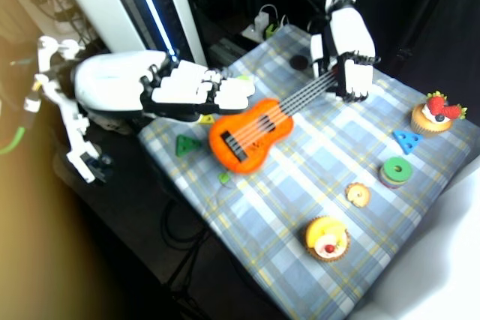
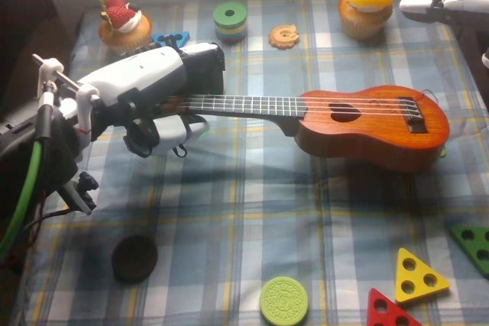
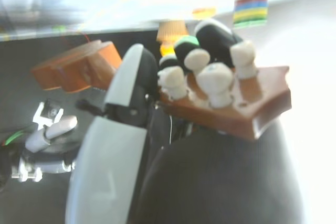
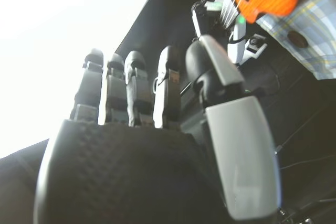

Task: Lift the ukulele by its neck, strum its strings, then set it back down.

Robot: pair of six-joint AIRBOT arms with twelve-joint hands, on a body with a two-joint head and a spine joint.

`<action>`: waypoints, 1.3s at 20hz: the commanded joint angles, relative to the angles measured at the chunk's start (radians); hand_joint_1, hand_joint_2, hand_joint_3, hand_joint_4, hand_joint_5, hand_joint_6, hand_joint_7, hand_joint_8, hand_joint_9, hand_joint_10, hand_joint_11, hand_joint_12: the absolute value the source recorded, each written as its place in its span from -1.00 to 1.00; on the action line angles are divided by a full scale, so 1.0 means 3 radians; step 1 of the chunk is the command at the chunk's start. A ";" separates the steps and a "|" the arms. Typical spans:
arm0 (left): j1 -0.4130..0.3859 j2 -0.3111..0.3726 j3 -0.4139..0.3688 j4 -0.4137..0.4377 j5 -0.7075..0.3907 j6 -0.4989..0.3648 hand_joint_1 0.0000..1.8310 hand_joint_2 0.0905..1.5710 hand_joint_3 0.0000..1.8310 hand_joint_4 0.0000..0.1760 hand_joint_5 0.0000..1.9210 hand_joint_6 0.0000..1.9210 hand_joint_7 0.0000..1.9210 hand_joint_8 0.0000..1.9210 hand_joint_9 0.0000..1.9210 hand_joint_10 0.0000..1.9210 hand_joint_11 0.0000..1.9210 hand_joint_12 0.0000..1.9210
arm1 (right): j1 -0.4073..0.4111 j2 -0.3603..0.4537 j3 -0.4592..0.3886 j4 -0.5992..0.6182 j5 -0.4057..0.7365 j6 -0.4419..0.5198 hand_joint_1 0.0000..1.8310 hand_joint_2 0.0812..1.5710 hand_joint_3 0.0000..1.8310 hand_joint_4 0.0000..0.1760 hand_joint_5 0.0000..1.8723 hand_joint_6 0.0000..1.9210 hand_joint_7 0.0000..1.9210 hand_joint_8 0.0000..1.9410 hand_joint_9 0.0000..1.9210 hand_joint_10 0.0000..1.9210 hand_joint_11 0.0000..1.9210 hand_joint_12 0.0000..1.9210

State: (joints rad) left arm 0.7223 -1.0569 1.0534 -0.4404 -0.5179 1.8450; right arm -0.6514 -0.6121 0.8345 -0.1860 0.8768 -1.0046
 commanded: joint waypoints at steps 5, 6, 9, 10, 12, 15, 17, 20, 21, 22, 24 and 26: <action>0.0001 -0.0095 0.0064 -0.0121 -0.0378 0.0054 0.18 0.78 -1.00 -1.00 -0.53 0.66 -0.43 1.00 -0.66 1.00 -0.67 1.00 | 0.0043 0.0026 -0.0006 0.0086 0.0403 -0.0035 0.04 0.79 -0.91 -0.46 -0.61 -1.00 -0.82 -1.00 -1.00 -1.00 -1.00 -1.00; 0.0011 -0.0105 0.0070 -0.0144 -0.0386 0.0056 0.17 0.79 -1.00 -1.00 -0.57 0.69 -0.43 1.00 -0.67 1.00 -0.67 1.00 | 0.0043 0.0026 -0.0006 0.0089 0.0403 -0.0035 0.03 0.79 -0.91 -0.41 -0.64 -1.00 -0.84 -1.00 -1.00 -1.00 -1.00 -1.00; 0.0056 -0.0097 0.0027 -0.0148 -0.0439 0.0057 0.12 0.82 -1.00 -1.00 -0.59 0.78 -0.48 0.98 -0.78 1.00 -0.74 1.00 | 0.0043 0.0027 -0.0007 0.0093 0.0403 -0.0035 0.06 0.78 -0.93 -0.23 -0.62 -0.99 -0.83 -1.00 -1.00 -1.00 -1.00 -1.00; 0.0070 -0.0084 0.0011 -0.0149 -0.0457 0.0056 0.14 0.79 -1.00 -1.00 -0.55 0.72 -0.47 0.95 -0.83 1.00 -0.81 1.00 | 0.0043 0.0031 -0.0007 0.0095 0.0403 -0.0035 0.10 0.78 -0.93 -0.51 -0.61 -0.99 -0.82 -1.00 -0.99 -1.00 -1.00 -1.00; 0.0090 -0.0047 -0.0038 -0.0135 -0.0501 0.0048 0.28 0.55 -1.00 -1.00 -0.80 0.29 -0.74 0.44 -0.87 0.76 -0.96 1.00 | 0.0043 0.0039 -0.0010 0.0100 0.0413 -0.0036 0.13 0.78 -0.94 -0.82 -0.59 -0.99 -0.81 -1.00 -0.98 -1.00 -1.00 -1.00; 0.0119 -0.0003 -0.0090 -0.0085 -0.0572 -0.0033 0.10 0.49 -1.00 -1.00 -0.74 -0.39 -0.72 -0.32 -0.90 0.33 -1.00 0.92 | 0.0043 0.0056 -0.0023 0.0119 0.0444 -0.0062 0.14 0.79 -0.93 -0.79 -0.55 -0.99 -0.82 -1.00 -0.99 -1.00 -1.00 -1.00; 0.0140 0.0033 -0.0128 -0.0033 -0.0626 -0.0110 0.01 0.45 -1.00 -1.00 -0.70 -0.76 -0.70 -0.64 -0.95 0.19 -1.00 0.77 | 0.0043 0.0070 -0.0033 0.0130 0.0455 -0.0080 0.19 0.74 -0.93 -0.81 -0.45 -0.97 -0.81 -1.00 -1.00 -1.00 -1.00 -1.00; 0.0192 0.0127 -0.0219 0.0107 -0.0768 -0.0297 -0.07 0.40 -1.00 -1.00 -0.77 -0.97 -0.75 -0.95 -0.99 -0.36 -1.00 0.43 | 0.0043 0.0076 -0.0040 0.0145 0.0472 -0.0090 0.13 0.71 -0.91 -0.64 -0.43 -0.98 -0.80 -1.00 -0.96 -0.99 -1.00 -1.00; 0.0212 0.0170 -0.0259 0.0162 -0.0825 -0.0368 -0.11 0.39 -1.00 -1.00 -0.81 -0.99 -0.80 -0.99 -0.99 -0.55 -1.00 0.23 | 0.0043 0.0081 -0.0045 0.0154 0.0486 -0.0101 0.16 0.69 -0.91 -0.59 -0.46 -1.00 -0.81 -1.00 -0.94 -0.99 -0.98 -0.99; 0.0232 0.0207 -0.0282 0.0222 -0.0862 -0.0457 -0.14 0.38 -1.00 -1.00 -0.88 -1.00 -0.87 -1.00 -1.00 -0.75 -1.00 -0.21 | 0.0043 0.0087 -0.0050 0.0163 0.0499 -0.0113 0.16 0.69 -0.90 -0.83 -0.52 -1.00 -0.82 -1.00 -0.93 -0.99 -0.97 -0.98; 0.0291 0.0292 -0.0324 0.0328 -0.0967 -0.0694 -0.19 0.37 -1.00 -0.97 -0.97 -0.99 -0.96 -0.98 -1.00 -0.97 -1.00 -0.90 | 0.0043 0.0103 -0.0067 0.0185 0.0528 -0.0148 0.15 0.61 -0.75 -0.91 -0.60 -1.00 -0.82 -1.00 -0.97 -1.00 -1.00 -0.98; 0.0374 0.0423 -0.0419 0.0462 -0.1198 -0.0912 -0.26 0.37 -1.00 -0.79 -1.00 -1.00 -1.00 -1.00 -1.00 -1.00 -1.00 -1.00 | 0.0042 0.0126 -0.0097 0.0220 0.0591 -0.0190 0.18 0.54 -0.66 -1.00 -0.68 -1.00 -0.83 -1.00 -0.94 -1.00 -0.99 -0.98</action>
State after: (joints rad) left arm 0.8387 -0.9382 0.9337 -0.3351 -0.7197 1.5986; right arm -0.6514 -0.5831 0.8097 -0.1432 0.9184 -1.0508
